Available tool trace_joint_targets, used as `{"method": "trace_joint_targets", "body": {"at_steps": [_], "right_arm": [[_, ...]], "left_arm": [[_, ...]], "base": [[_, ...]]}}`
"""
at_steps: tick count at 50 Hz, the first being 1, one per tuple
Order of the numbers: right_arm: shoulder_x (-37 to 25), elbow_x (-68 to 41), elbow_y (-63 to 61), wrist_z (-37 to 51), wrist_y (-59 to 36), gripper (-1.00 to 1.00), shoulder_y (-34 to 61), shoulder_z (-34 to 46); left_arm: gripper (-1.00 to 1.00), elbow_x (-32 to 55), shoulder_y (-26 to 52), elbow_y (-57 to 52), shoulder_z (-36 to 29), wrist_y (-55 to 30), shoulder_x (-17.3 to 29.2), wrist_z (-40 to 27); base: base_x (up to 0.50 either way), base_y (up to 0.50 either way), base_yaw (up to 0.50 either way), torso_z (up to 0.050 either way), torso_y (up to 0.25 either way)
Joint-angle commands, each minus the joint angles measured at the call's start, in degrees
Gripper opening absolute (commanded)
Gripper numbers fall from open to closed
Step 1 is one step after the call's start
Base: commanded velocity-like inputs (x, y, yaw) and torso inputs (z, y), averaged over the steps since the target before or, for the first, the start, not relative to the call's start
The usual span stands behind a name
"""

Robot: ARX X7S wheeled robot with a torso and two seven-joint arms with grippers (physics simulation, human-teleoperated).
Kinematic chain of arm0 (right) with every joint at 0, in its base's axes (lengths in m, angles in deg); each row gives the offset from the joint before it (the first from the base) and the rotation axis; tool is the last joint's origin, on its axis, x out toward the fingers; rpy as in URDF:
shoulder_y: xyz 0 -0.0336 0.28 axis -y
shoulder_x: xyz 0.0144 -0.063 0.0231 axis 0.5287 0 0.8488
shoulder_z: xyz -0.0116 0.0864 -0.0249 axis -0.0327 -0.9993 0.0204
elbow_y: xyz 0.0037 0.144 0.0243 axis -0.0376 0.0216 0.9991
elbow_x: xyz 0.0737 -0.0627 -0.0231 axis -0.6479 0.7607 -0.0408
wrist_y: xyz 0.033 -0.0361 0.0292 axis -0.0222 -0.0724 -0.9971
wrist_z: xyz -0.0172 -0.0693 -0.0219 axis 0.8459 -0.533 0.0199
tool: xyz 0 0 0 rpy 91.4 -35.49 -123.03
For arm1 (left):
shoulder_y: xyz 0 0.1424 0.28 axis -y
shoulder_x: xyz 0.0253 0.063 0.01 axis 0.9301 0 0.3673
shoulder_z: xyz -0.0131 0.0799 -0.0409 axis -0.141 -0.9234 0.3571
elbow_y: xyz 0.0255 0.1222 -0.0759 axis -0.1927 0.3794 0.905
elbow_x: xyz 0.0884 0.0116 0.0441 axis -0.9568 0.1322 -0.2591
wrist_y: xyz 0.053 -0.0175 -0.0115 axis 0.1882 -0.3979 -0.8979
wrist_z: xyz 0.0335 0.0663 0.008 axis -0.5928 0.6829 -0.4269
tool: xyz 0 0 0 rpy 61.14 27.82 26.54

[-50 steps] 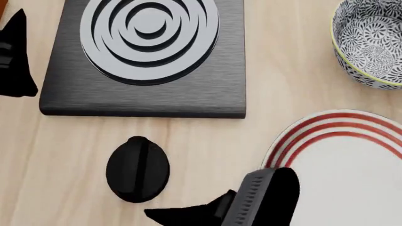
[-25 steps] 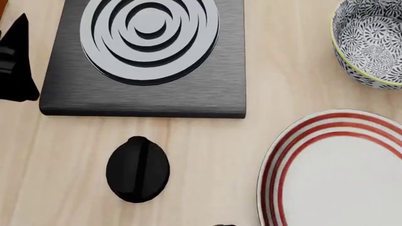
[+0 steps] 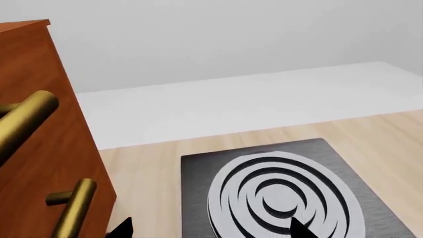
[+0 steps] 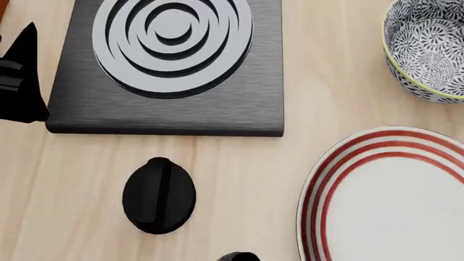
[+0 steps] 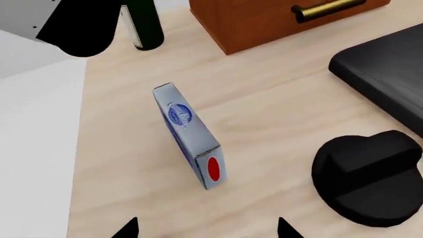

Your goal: Pick up the cream cheese and put it in the bowl.

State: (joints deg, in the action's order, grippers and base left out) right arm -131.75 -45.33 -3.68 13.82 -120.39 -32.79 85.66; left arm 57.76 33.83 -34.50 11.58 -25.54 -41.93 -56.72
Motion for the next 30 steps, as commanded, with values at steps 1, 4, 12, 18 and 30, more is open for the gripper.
{"method": "trace_joint_targets", "body": {"at_steps": [1,4,12,18,30], "right_arm": [[2.83,5.72,3.96,-0.17,0.44,1.00,2.44,4.52],[3.38,6.69,3.80,0.03,0.03,1.00,3.12,5.69],[6.32,8.56,4.80,0.53,-2.61,1.00,6.80,8.73],[7.49,9.25,6.12,0.05,-2.16,1.00,7.31,10.17],[9.31,10.99,8.41,-0.20,-1.63,1.00,8.57,12.46]], "left_arm": [[1.00,0.18,-0.50,-0.07,-0.35,0.78,0.51,-0.05],[1.00,0.38,-0.61,-0.07,-0.26,0.86,0.68,-0.09],[1.00,1.21,-0.63,-0.19,0.21,0.81,1.04,-0.48],[1.00,1.44,-0.76,0.06,0.16,1.22,1.31,-0.48],[1.00,2.36,-1.35,-0.15,-0.22,1.93,0.77,-1.08]], "base": [[0.00,0.00,0.00,0.000,0.000],[0.00,0.00,0.00,0.000,0.000],[0.00,0.00,0.00,0.000,0.000],[0.00,0.00,0.00,0.000,0.000],[0.00,0.00,0.00,0.000,0.000]]}}
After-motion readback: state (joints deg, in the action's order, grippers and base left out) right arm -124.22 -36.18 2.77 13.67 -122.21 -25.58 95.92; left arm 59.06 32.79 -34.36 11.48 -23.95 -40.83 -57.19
